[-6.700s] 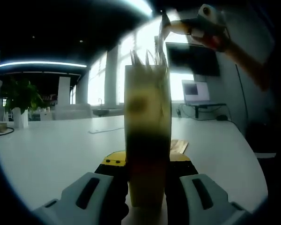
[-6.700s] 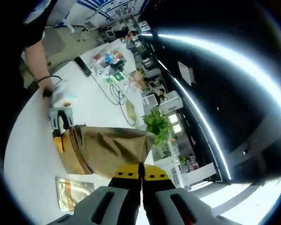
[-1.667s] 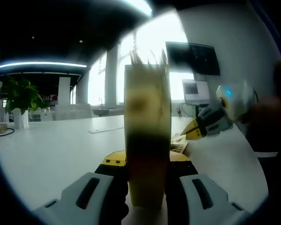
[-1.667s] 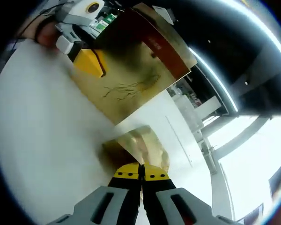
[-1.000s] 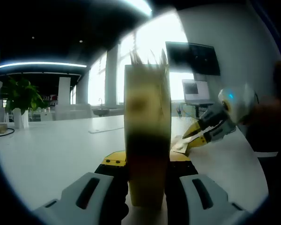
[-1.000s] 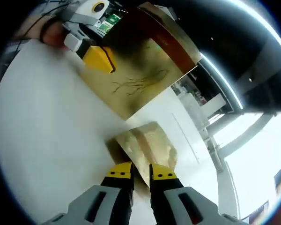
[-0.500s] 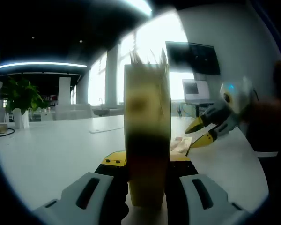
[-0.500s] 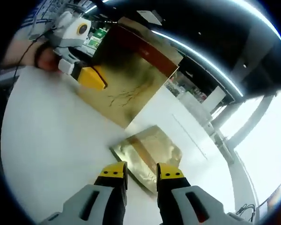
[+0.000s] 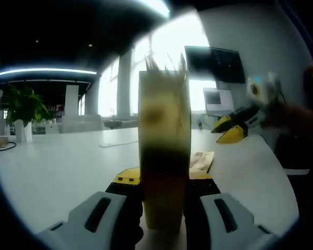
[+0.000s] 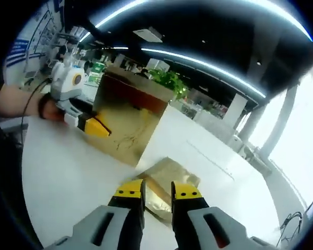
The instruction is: Extract single mask from mask box in order stack masks on table
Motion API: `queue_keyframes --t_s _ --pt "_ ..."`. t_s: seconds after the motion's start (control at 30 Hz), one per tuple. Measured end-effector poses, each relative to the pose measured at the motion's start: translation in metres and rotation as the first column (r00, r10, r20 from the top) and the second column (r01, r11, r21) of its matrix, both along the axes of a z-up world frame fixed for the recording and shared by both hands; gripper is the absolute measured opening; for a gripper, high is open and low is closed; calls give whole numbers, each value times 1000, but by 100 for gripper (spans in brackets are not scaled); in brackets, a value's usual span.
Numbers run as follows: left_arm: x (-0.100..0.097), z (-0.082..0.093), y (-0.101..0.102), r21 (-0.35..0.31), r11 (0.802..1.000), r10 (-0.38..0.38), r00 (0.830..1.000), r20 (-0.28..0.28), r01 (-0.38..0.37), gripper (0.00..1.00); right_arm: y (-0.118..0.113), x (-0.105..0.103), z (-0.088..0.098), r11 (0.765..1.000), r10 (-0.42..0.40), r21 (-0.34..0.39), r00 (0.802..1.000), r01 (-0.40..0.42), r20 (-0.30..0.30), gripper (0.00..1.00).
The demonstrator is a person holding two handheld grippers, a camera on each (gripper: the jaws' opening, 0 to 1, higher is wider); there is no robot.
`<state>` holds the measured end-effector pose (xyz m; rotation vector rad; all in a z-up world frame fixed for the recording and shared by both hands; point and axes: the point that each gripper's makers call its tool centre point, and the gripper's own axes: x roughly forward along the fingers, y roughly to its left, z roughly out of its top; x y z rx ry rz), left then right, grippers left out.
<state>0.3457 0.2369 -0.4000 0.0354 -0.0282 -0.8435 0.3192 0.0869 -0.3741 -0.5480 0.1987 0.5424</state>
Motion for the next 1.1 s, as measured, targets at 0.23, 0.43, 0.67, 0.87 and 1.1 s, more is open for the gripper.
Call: queue_keyframes --t_s 0.23,0.43,0.67,0.87,1.1 --pt "1 0 0 1 1000 1 1000 1 -1 20 8 -7 29 971 29 239 999 -25 -16 15" --pt "1 0 1 1 1000 2 1000 1 -2 20 9 -13 32 953 30 301 1000 -27 -7 15" --pt "0 0 0 2 1000 1 1000 1 -1 20 15 -11 38 928 35 371 999 -33 0 15" --pt "0 0 0 2 1000 1 1000 1 -1 20 12 -18 46 871 24 491 1000 -24 6 14" --pt "1 -1 1 1 1000 0 1000 0 0 20 3 -29 43 859 -12 511 1000 6 8 13"
